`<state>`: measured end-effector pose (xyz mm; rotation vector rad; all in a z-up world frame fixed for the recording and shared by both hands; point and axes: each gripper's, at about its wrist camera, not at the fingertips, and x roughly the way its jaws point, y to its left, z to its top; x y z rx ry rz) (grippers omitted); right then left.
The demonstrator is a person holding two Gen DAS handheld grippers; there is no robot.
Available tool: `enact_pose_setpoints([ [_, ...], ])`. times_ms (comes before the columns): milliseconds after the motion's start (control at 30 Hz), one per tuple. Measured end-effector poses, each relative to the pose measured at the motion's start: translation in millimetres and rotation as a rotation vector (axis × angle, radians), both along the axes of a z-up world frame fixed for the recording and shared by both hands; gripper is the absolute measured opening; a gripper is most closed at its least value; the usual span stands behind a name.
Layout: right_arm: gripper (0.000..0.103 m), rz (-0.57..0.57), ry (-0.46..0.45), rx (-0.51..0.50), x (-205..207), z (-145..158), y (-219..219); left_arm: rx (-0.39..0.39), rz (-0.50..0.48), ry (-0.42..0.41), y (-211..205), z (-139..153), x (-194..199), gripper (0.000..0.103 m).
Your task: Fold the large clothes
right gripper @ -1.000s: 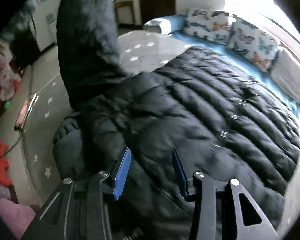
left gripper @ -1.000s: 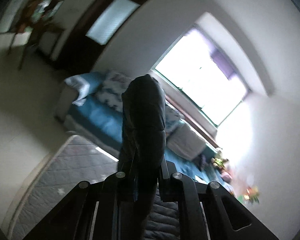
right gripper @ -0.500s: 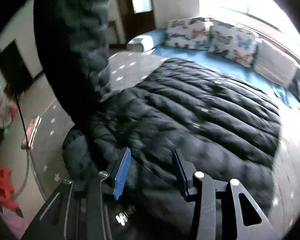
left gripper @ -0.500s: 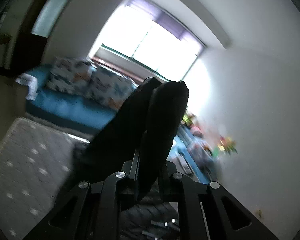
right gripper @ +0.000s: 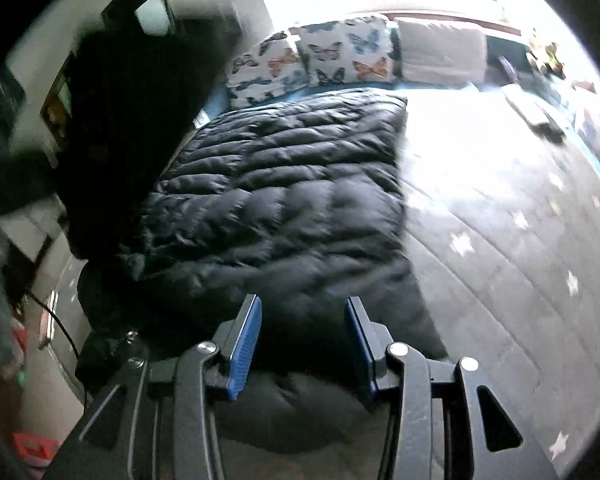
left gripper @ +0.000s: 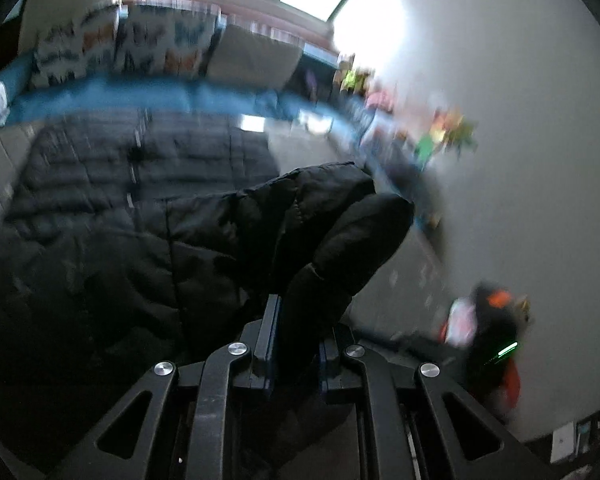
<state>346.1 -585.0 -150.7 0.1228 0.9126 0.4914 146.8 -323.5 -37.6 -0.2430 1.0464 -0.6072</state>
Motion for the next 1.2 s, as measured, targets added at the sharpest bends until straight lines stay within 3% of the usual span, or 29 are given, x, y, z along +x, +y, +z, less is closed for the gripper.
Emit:
enact_pose_setpoints([
  [133, 0.047, -0.053, 0.016, 0.051, -2.6, -3.9, -26.9, 0.082, -0.027, 0.072, -15.9, -69.5, 10.7, 0.016],
  [200, 0.047, -0.072, 0.017, 0.079, -2.6, 0.2, -34.7, 0.115, -0.045, 0.069, -13.6, -95.4, 15.8, 0.018],
  [333, 0.047, -0.062, -0.019, 0.147, -3.0, 18.7, -40.2, 0.122, -0.075, 0.02, -2.1, -110.0, 23.1, 0.021],
  [467, 0.047, -0.039, -0.012, 0.231, 11.1, 30.5, -32.0, 0.082, -0.071, 0.023, 4.6, -91.8, 20.3, 0.023],
  [533, 0.047, -0.021, -0.003, 0.262, 19.3, 34.3, -22.5, 0.071, -0.077, 0.027, 16.9, -69.4, 10.3, 0.023],
  [600, 0.047, -0.016, -0.011, 0.261, 23.8, 38.0, -14.5, 0.063, -0.085, 0.013, 29.6, -22.1, -4.9, 0.024],
  [633, 0.047, -0.014, -0.015, 0.262, 24.8, 39.8, -11.6, 0.061, -0.085, 0.001, 30.5, -16.6, -8.0, 0.025],
  [733, 0.047, -0.013, -0.02, 0.271, 26.2, 44.3, -5.7, 0.042, -0.091, -0.021, 31.7, 0.6, -20.3, 0.04],
  [800, 0.047, -0.016, -0.021, 0.26, 24.4, 46.2, -4.2, 0.015, -0.113, -0.014, 31.6, 5.6, -23.5, 0.058],
  [900, 0.047, -0.025, -0.018, 0.246, 22.0, 45.9, -6.4, -0.023, -0.146, -0.03, 36.5, 15.4, -30.1, 0.071],
  [1067, 0.047, -0.015, 0.002, 0.22, 23.1, 40.4, -2.0, -0.02, -0.126, -0.078, 73.9, 42.9, -36.3, 0.072],
  [1200, 0.047, 0.019, 0.031, 0.198, 26.0, 29.6, 13.6, -0.005, -0.03, -0.093, 133.4, 65.9, -33.1, 0.072],
])
